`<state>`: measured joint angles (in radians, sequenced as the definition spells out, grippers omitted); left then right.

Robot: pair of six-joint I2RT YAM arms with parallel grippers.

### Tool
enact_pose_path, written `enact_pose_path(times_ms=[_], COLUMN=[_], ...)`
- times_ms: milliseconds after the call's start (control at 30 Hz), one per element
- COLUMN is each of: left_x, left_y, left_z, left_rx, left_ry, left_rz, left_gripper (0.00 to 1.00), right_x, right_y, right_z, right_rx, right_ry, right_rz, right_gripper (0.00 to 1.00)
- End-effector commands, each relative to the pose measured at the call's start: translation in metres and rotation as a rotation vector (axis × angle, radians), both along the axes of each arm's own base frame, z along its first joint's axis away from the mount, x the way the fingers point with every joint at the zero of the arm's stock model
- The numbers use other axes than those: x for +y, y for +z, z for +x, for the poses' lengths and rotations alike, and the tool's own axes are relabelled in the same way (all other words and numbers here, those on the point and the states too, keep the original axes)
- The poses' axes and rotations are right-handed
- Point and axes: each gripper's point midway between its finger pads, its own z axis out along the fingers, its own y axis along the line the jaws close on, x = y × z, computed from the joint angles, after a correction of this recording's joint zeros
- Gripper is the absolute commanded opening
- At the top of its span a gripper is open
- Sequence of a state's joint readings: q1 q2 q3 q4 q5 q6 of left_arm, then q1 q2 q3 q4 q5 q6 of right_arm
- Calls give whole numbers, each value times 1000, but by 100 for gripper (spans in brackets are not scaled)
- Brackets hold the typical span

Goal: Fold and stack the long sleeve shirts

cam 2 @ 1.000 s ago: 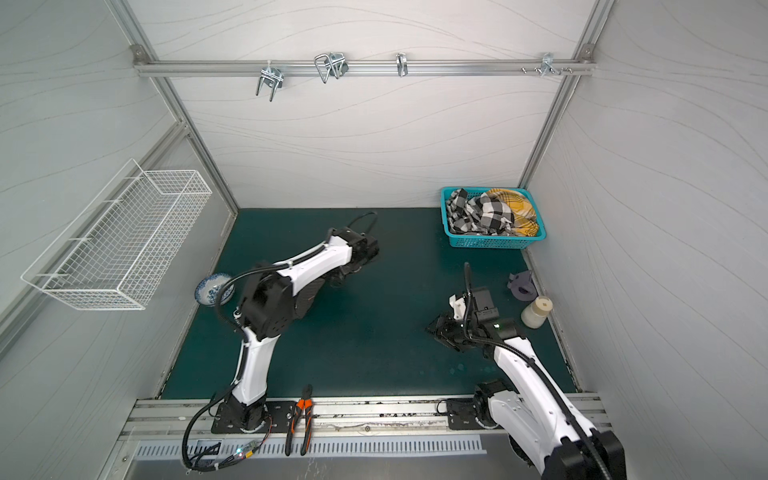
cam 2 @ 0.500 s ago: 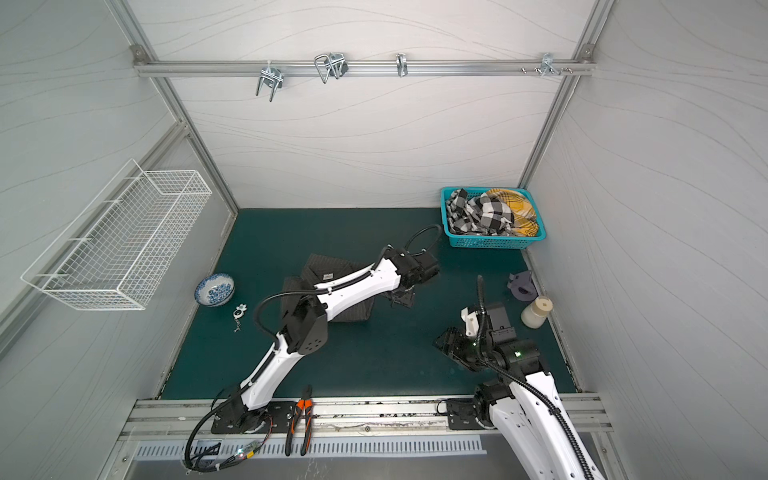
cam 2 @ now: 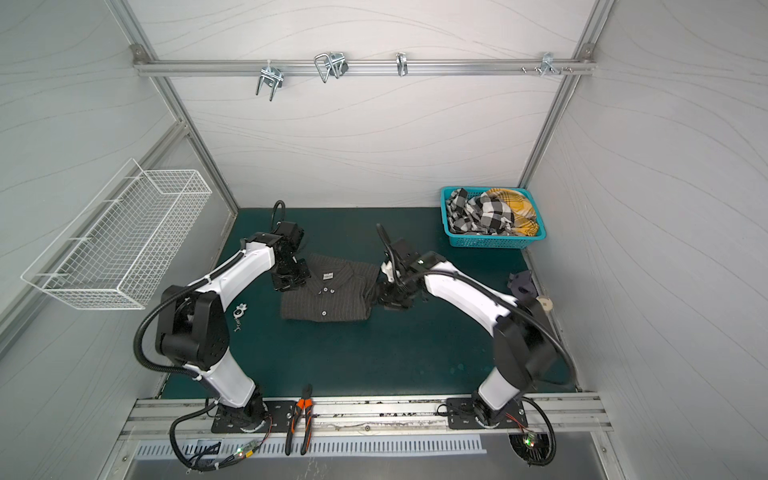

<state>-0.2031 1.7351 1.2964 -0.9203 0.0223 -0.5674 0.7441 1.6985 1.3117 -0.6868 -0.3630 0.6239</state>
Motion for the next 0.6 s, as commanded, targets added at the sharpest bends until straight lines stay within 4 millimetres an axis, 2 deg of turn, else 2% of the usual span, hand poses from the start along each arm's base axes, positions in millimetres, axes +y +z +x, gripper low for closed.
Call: enact_pose_path(times_ms=[0,100,267,333,433,567], left_x=[-21,-27,-38,-48,-69,-97], left_y=[-16,-38,-58,-63,-65,-52], left_z=[8,0,-25,-38,-63,-89], left_rx=[2,51,92,103,111,88], left_ry=[-28,-11,-34,-56,-105,-192], left_rz=[-104,-132,-126,-130,-143,-148], left_gripper=[7,0,0,0,0,0], right_x=[33,48,43,28,1,-33], right_y=[-20,-41,-67,-72,-69,-55], right_z=[14,16,4,-3,-13,-28], right_rx=[-13,28,66,73,61,60], right_ry=[56,67,77,66,34,18], right_rz=[-16,-28,-85,-130,-148,-138], right_gripper=[46,42,36,32,26,26])
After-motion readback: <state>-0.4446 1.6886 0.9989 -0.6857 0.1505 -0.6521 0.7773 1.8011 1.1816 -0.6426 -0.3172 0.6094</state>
